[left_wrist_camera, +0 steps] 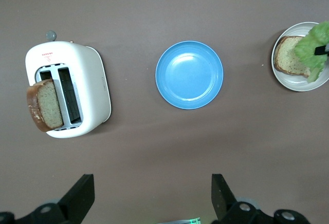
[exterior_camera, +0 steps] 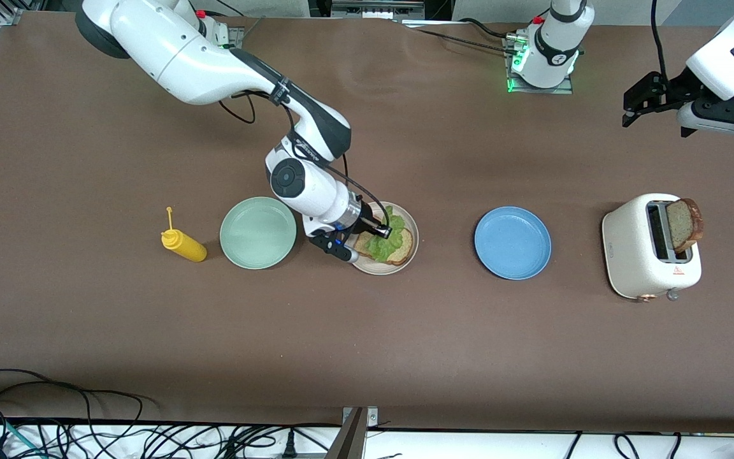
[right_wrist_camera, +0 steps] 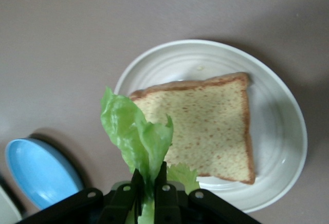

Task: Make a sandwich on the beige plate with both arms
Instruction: 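Carry the lettuce with the right gripper over the bread slice, then release the lettuce onto the bread and withdraw the right gripper, then move the right gripper down to the yellow squeeze bottle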

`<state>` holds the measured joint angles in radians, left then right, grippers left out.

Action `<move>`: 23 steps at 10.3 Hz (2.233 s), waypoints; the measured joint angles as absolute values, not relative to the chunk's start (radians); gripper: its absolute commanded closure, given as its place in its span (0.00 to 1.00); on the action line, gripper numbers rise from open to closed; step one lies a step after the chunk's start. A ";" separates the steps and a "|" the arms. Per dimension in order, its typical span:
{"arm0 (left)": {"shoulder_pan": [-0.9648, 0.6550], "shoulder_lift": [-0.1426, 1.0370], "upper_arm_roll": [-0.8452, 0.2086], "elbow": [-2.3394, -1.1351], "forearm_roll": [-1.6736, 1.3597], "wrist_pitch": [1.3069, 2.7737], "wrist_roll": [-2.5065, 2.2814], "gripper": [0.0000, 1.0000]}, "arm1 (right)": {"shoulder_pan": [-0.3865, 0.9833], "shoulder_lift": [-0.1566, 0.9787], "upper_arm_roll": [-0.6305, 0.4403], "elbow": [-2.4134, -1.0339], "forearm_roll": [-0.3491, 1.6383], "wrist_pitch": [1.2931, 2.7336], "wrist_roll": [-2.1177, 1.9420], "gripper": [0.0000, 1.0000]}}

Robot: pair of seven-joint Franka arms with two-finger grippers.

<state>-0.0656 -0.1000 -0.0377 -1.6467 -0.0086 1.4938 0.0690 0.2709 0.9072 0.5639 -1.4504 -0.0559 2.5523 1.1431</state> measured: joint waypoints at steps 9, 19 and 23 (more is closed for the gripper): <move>-0.066 -0.100 -0.038 -1.647 -0.009 1.494 0.069 0.00 | 0.282 0.934 0.559 -1.435 -0.057 2.590 1.144 0.00; -0.066 -0.100 -0.040 -1.647 -0.009 1.494 0.069 0.00 | 0.021 0.649 0.562 -1.394 -0.059 1.942 0.831 0.00; -0.076 -0.100 -0.068 -1.646 -0.010 1.494 0.069 0.00 | -0.166 0.514 0.554 -1.394 -0.125 1.684 0.425 0.00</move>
